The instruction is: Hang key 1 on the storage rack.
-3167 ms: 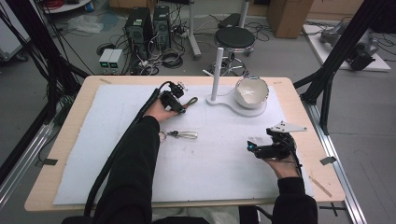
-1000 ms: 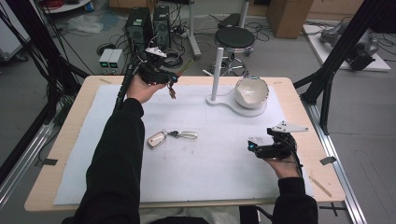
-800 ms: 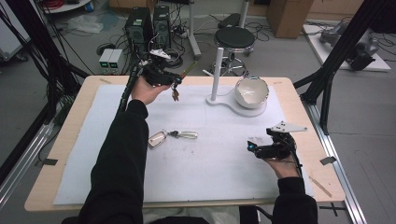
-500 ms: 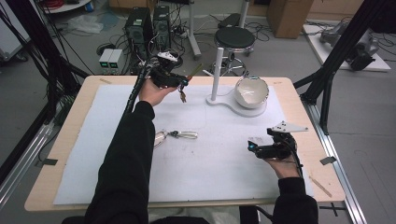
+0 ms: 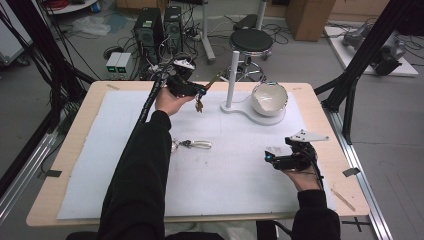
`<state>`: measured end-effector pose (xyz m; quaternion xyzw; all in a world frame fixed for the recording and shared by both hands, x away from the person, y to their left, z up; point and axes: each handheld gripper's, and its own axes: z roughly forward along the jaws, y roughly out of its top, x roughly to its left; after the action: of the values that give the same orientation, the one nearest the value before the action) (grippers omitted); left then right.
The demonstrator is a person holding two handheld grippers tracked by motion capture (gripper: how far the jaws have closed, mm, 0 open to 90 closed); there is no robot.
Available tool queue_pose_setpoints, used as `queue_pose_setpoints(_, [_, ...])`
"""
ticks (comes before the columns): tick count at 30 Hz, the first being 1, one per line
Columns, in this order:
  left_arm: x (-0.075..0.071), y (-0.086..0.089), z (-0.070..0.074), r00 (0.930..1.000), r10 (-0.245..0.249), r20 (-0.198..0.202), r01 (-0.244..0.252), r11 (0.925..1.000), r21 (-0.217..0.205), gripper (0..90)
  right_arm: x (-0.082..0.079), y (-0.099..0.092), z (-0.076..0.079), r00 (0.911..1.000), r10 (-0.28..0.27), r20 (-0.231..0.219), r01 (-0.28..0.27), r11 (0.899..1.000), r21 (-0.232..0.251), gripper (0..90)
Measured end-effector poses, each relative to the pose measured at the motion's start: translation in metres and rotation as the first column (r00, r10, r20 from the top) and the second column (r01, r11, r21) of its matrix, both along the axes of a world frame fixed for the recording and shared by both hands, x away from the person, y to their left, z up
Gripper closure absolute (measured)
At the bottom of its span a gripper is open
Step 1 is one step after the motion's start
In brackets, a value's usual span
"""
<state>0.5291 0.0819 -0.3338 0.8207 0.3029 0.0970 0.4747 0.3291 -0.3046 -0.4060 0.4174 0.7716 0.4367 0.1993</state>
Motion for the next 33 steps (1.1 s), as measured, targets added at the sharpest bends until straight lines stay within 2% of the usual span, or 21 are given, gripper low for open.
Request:
queue_pose_setpoints(15, [0.003, -0.022, -0.017, 0.9998, -0.011, 0.015, 0.010, 0.9998, 0.015, 74.0, 0.000, 0.000, 0.000, 1.0000, -0.004, -0.006, 0.004, 1.000, 0.002, 0.8])
queue_pose_setpoints(22, [0.003, -0.033, -0.026, 0.9993, -0.011, 0.036, 0.009, 0.9981, 0.060, 73.8, 0.001, 0.001, -0.001, 1.0000, 0.002, -0.005, -0.002, 1.000, -0.006, 0.8])
queue_pose_setpoints(23, [0.003, -0.034, -0.026, 0.9992, -0.007, 0.040, 0.003, 0.9970, 0.077, 73.8, 0.001, 0.001, -0.001, 1.0000, 0.004, -0.001, -0.004, 1.000, -0.006, 0.8])
queue_pose_setpoints(28, [0.003, -0.039, -0.029, 0.9986, 0.024, 0.047, -0.029, 0.9940, 0.105, 73.3, 0.000, 0.000, 0.000, 1.0000, 0.002, -0.004, -0.002, 1.000, 0.000, 0.8])
queue_pose_setpoints(30, [0.004, -0.040, -0.029, 0.9984, 0.056, 0.008, -0.056, 0.9943, 0.090, 71.3, 0.000, -0.001, 0.000, 1.0000, 0.003, 0.001, -0.003, 1.000, 0.006, 0.8])
queue_pose_setpoints(33, [0.007, -0.036, -0.027, 0.9961, 0.068, -0.056, -0.069, 0.9975, -0.016, 61.1, -0.001, -0.001, 0.000, 1.0000, 0.002, -0.002, -0.002, 1.000, 0.006, 0.8])
